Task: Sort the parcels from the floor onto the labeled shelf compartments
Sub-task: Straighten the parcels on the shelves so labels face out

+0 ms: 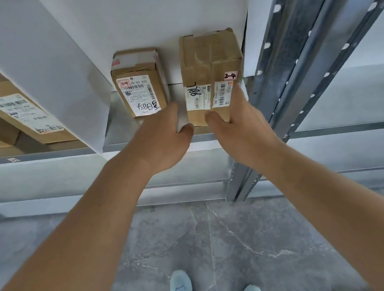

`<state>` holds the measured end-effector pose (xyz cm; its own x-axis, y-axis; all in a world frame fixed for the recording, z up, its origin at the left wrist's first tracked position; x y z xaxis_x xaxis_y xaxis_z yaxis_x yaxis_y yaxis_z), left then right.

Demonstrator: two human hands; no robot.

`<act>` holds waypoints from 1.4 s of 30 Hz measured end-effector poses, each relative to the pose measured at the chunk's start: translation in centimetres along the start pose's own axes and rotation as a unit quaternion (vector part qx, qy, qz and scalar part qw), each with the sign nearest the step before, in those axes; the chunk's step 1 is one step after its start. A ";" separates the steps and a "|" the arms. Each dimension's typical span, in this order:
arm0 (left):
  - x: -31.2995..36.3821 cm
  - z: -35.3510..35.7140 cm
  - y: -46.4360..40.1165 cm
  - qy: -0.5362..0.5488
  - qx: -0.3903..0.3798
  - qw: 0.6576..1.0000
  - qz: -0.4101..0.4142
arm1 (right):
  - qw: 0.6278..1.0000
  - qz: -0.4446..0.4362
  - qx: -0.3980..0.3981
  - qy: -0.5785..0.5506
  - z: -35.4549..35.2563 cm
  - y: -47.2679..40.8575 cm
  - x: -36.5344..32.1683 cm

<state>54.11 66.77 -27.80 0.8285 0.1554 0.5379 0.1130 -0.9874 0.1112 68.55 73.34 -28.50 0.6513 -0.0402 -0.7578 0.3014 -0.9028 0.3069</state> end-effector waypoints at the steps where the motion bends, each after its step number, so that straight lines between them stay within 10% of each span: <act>1: -0.4 0.3 -0.6 0.004 0.000 1.000 -0.001 | 1.000 0.009 0.000 -0.003 0.1 -0.5 0.2; 42: -6.1 0.4 -6.6 0.059 -0.051 0.996 0.046 | 0.992 0.122 0.022 0.007 3.6 -5.4 -0.1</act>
<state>48.53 72.34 -32.16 0.7619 0.0732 0.6435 -0.0219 -0.9901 0.1385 64.38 76.72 -32.18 0.7105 -0.2545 -0.6560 0.1034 -0.8844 0.4551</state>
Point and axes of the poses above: each hand's wrist, its own y-axis away from the middle knuckle, its own z-axis out of the palm, x = y × z, the point moved 5 cm from there along -y, towards the middle knuckle, and after that the axes turned 14 degrees about z, right-handed, at the moved point
